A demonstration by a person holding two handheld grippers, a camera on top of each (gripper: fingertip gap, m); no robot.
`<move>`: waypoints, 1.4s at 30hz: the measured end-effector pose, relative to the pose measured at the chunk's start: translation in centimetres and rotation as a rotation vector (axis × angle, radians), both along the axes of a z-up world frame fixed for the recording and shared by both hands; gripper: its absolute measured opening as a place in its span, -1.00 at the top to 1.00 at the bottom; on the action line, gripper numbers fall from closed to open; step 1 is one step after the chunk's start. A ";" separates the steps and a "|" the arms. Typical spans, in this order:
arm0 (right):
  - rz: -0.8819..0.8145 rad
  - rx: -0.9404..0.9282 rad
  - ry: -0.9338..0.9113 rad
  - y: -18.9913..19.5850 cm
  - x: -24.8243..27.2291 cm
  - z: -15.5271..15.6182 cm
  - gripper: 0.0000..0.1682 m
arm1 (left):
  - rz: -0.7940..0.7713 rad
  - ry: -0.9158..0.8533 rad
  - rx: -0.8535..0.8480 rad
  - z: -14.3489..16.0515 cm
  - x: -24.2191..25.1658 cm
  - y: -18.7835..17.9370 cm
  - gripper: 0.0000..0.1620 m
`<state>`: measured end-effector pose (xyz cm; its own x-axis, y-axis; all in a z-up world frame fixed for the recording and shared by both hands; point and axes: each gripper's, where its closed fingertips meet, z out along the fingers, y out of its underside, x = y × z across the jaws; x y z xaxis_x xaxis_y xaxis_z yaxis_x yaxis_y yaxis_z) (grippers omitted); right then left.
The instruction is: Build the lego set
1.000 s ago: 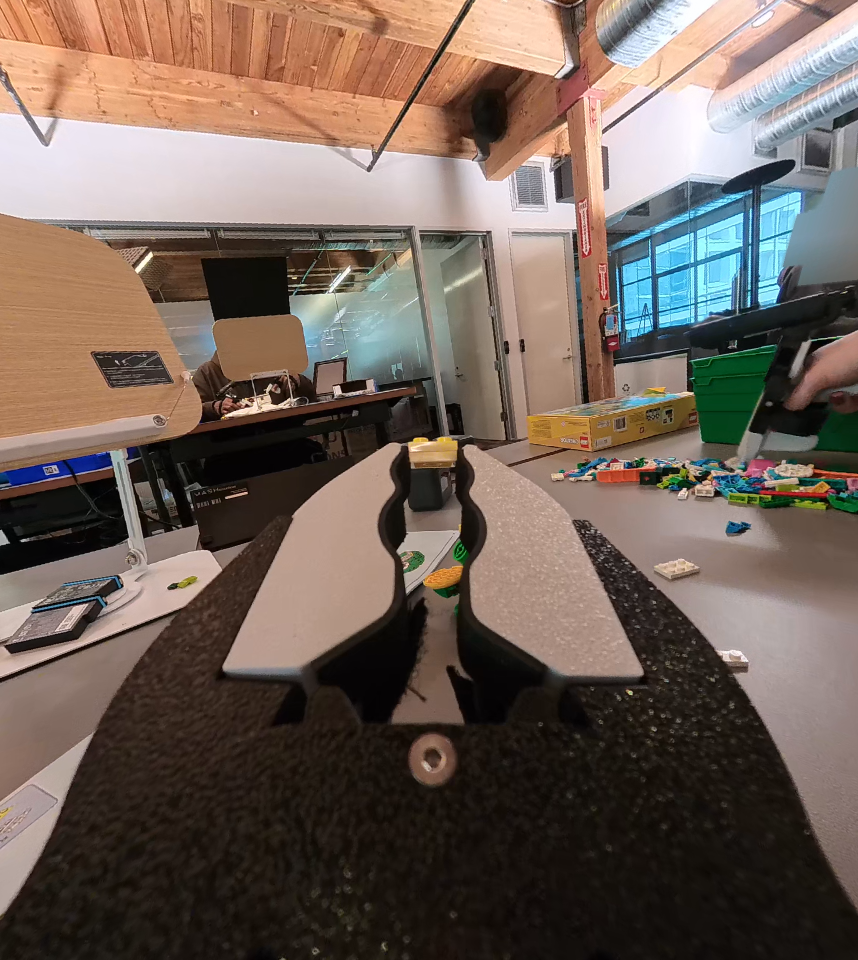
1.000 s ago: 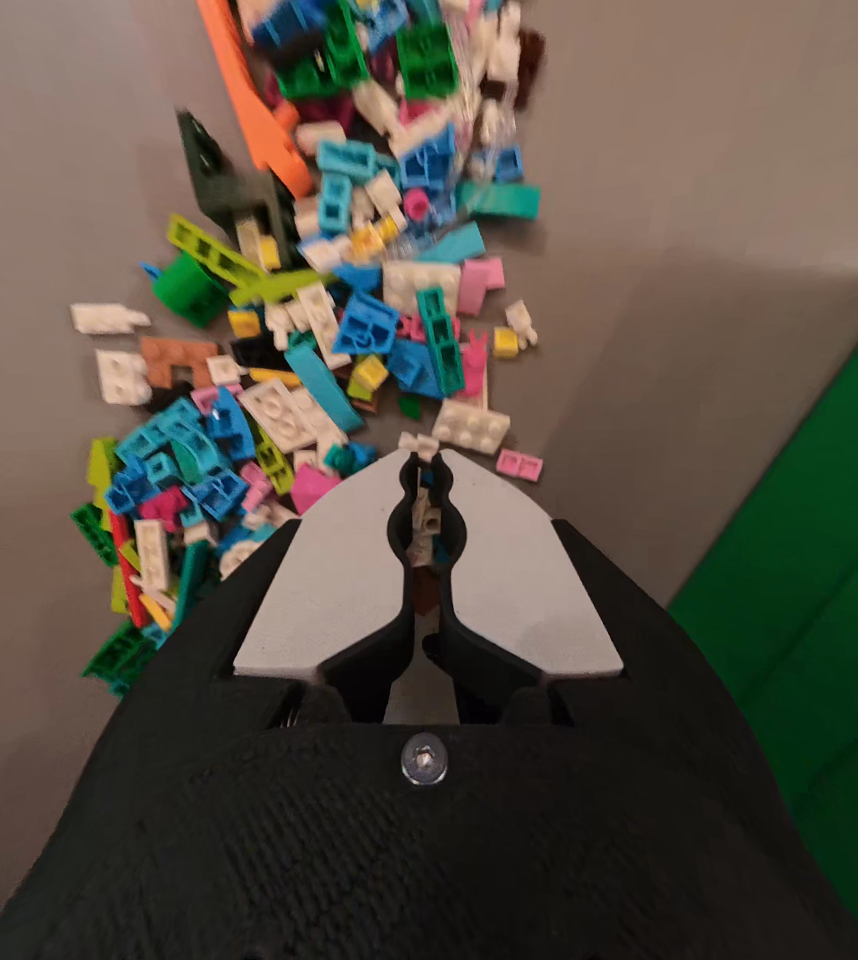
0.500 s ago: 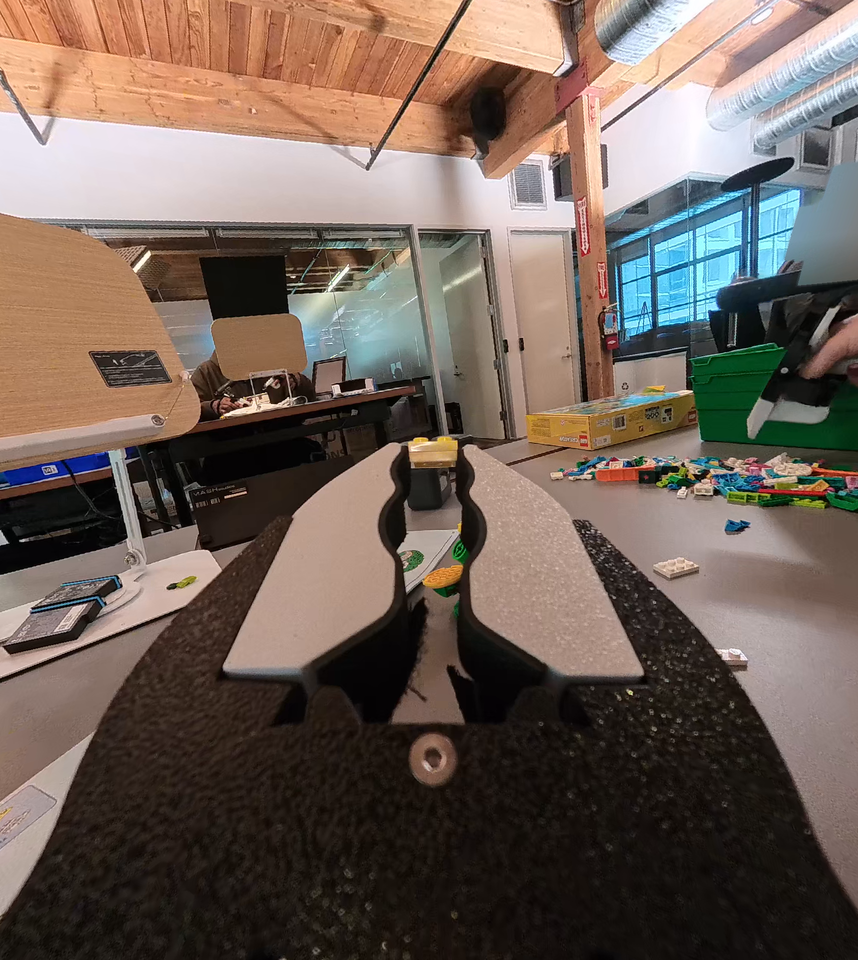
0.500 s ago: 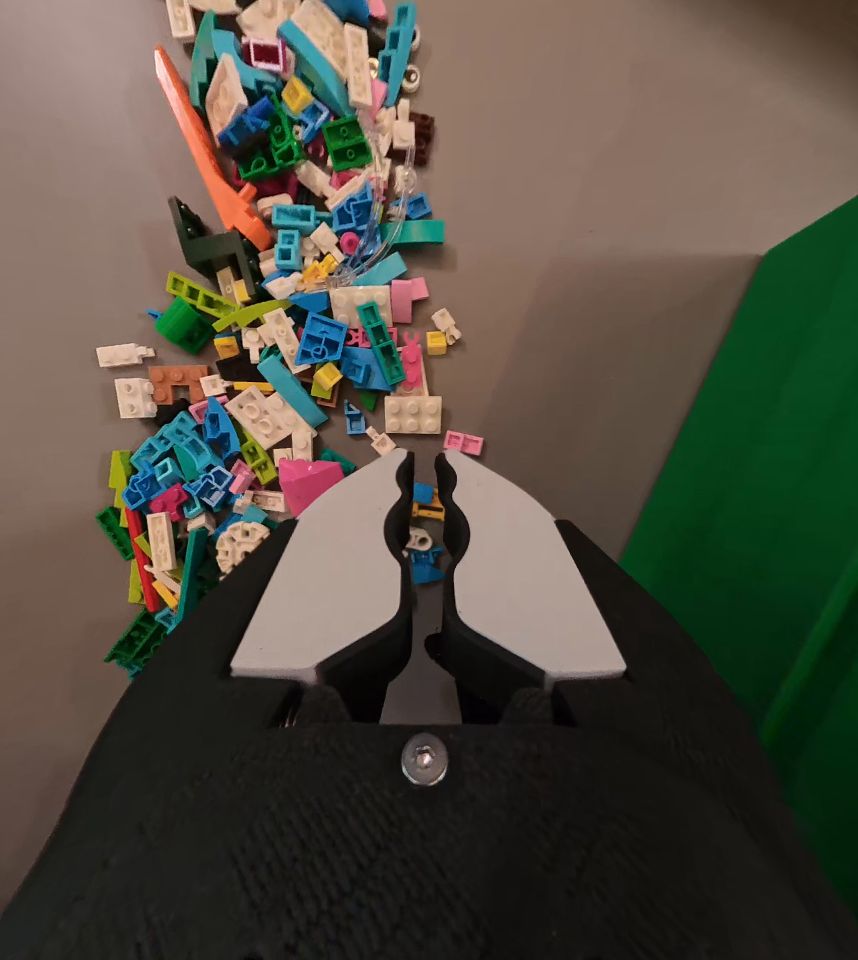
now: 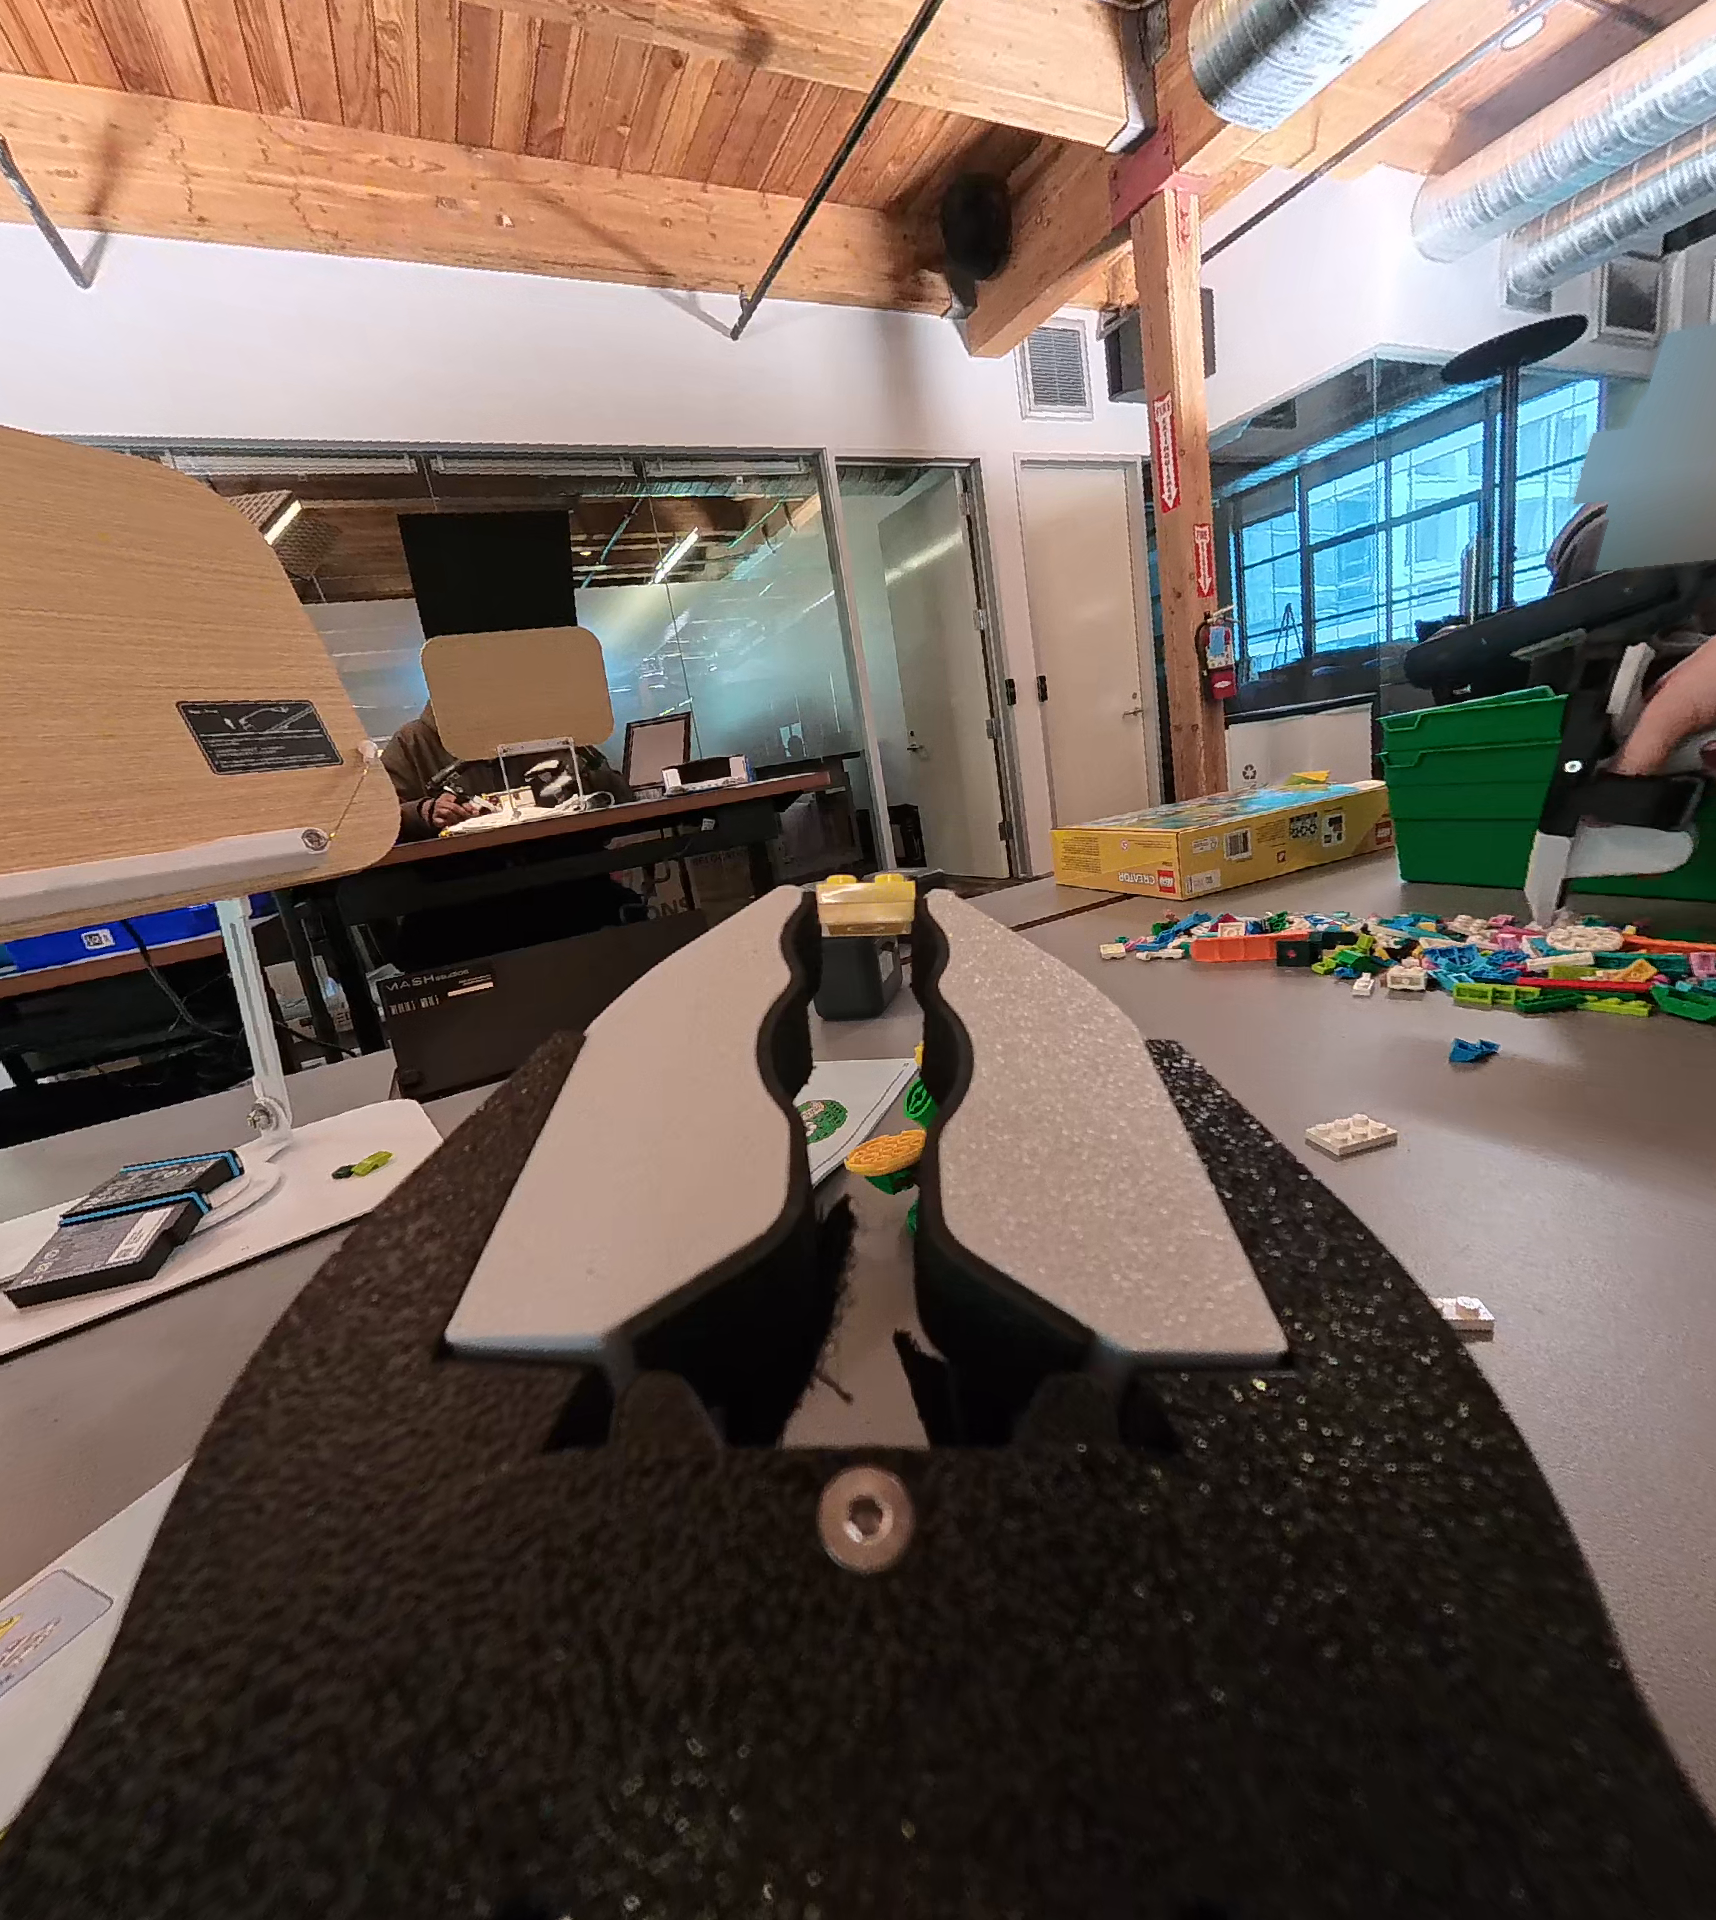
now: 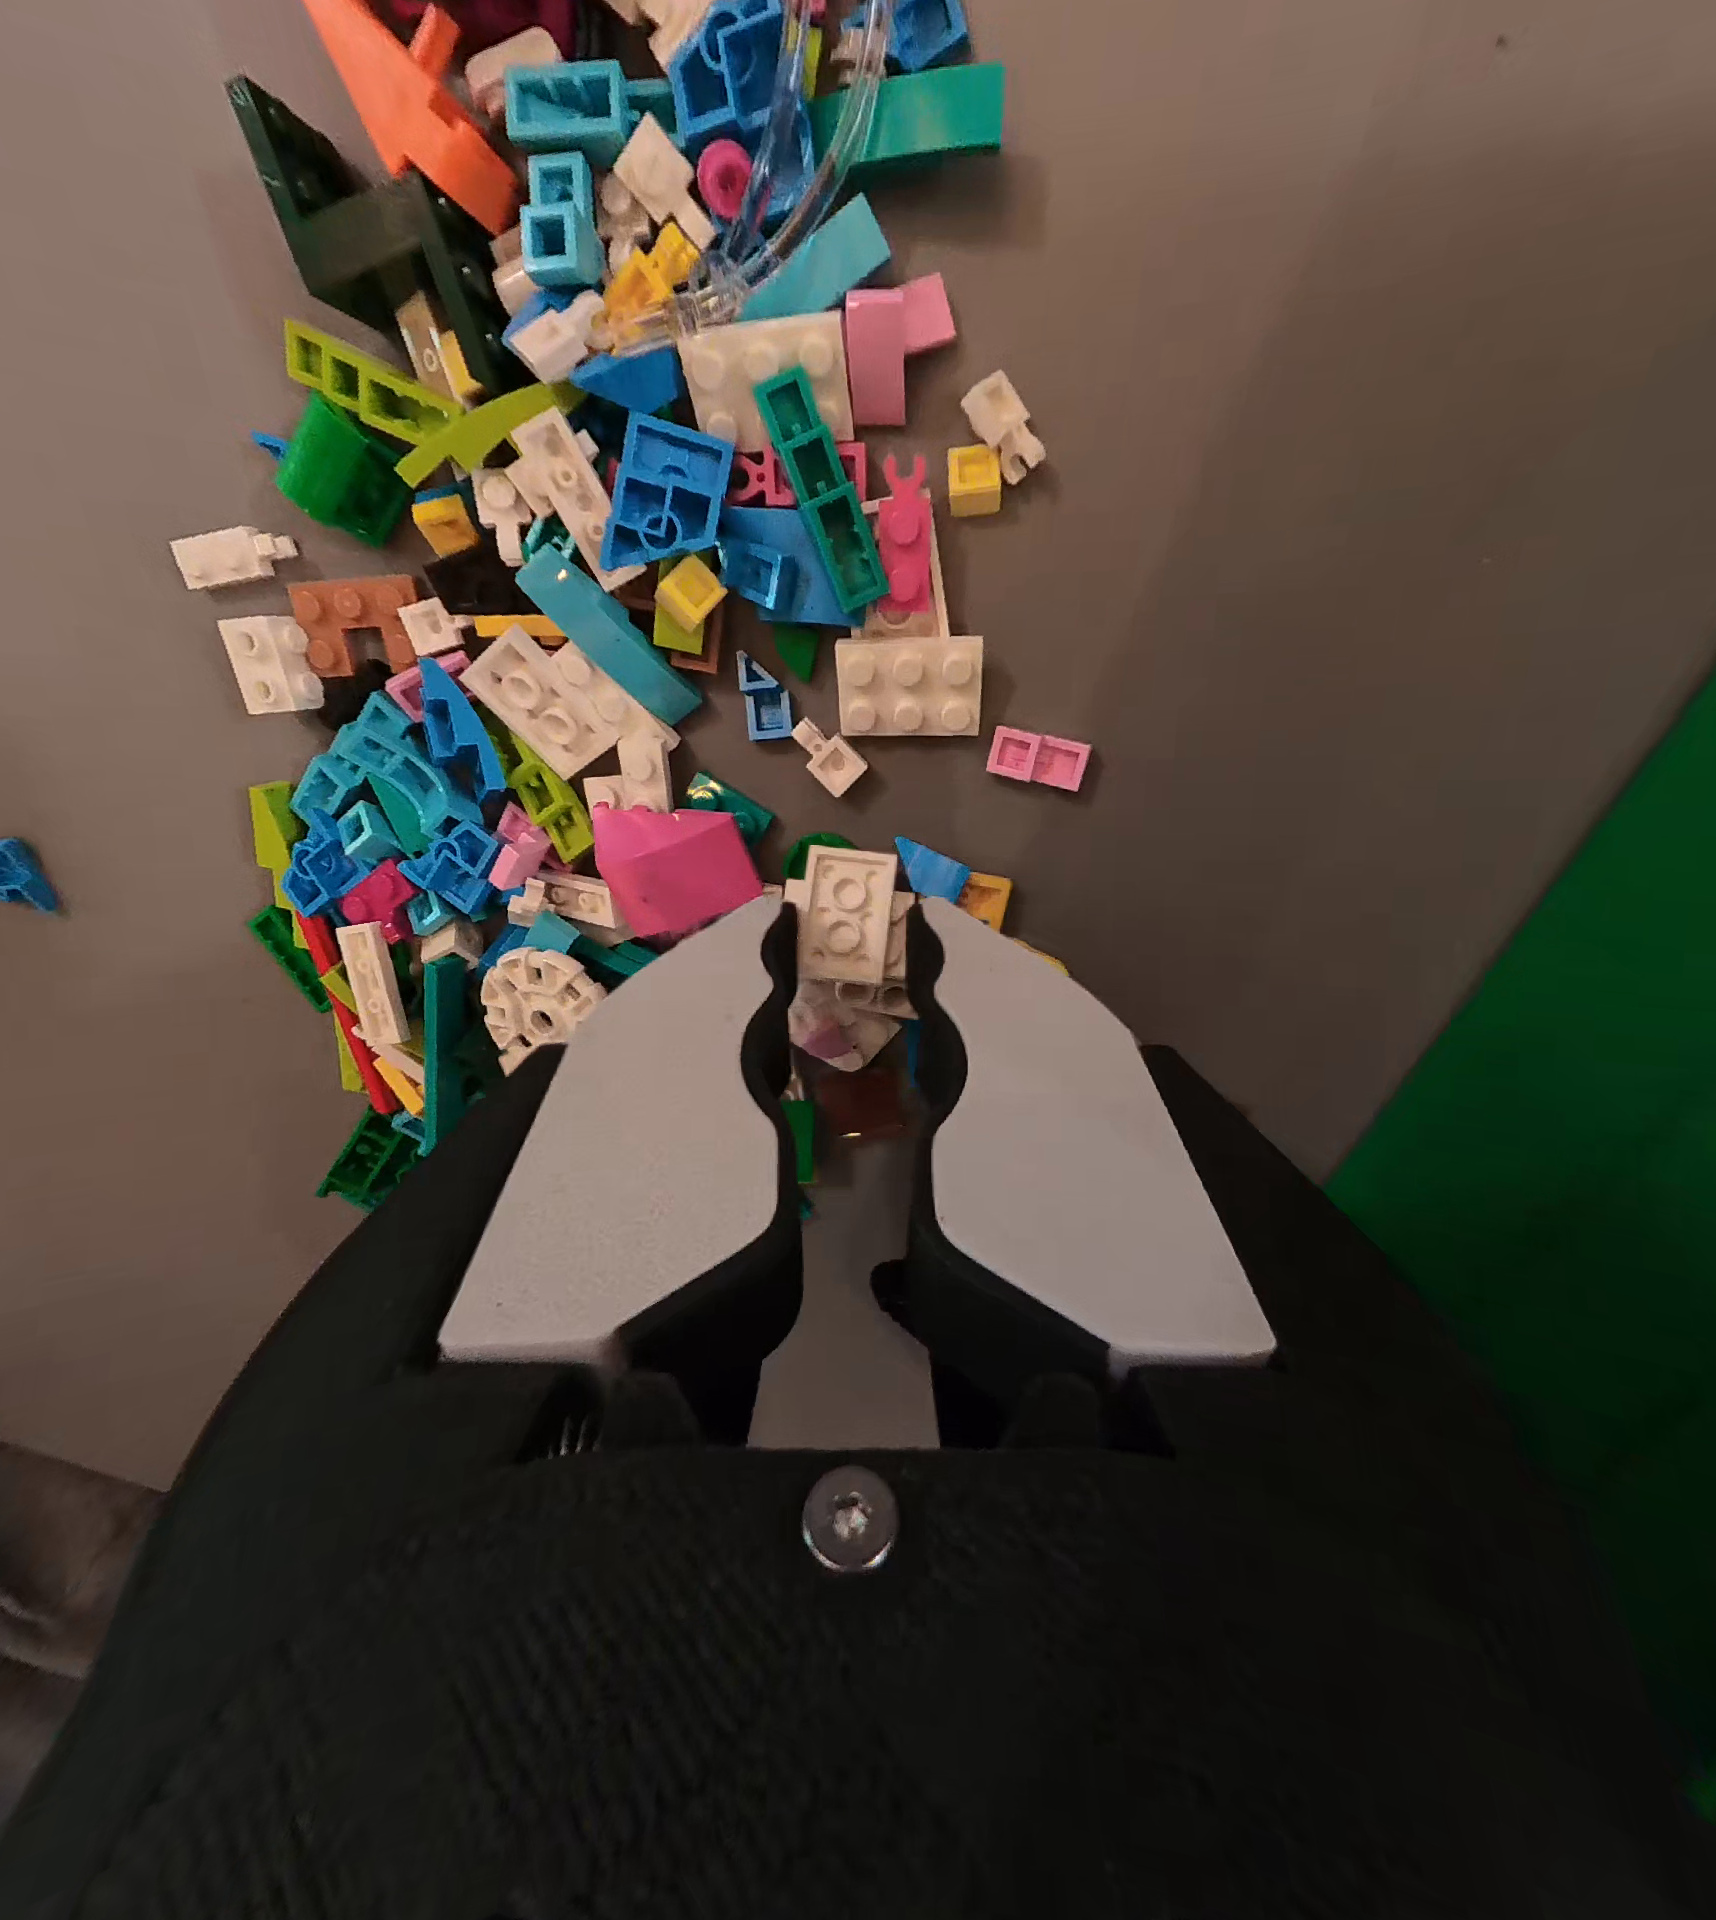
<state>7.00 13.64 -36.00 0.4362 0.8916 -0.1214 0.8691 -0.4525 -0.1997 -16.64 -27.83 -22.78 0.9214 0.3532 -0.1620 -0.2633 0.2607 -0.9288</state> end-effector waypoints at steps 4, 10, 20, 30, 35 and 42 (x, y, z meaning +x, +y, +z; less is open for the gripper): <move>-0.023 0.005 0.031 0.4 -0.2 0.5 0.82 | 0.000 0.000 0.000 0.0 0.0 0.0 0.80; -0.056 0.041 0.077 1.6 -0.6 1.5 0.82 | 0.001 0.001 -0.002 0.0 0.0 0.0 0.80; -0.037 0.185 0.010 3.5 -0.6 0.6 0.75 | 0.000 0.001 -0.003 0.0 0.0 0.0 0.80; -0.017 0.127 -0.032 2.1 1.1 1.8 0.73 | -0.001 -0.005 -0.004 -0.1 0.0 0.0 0.80; 0.018 0.066 -0.070 0.7 2.0 0.9 0.73 | -0.001 -0.005 -0.004 -0.1 0.0 0.0 0.80; -0.015 -0.004 -0.026 0.1 1.6 -0.1 0.71 | -0.001 -0.006 -0.004 -0.1 0.0 0.0 0.80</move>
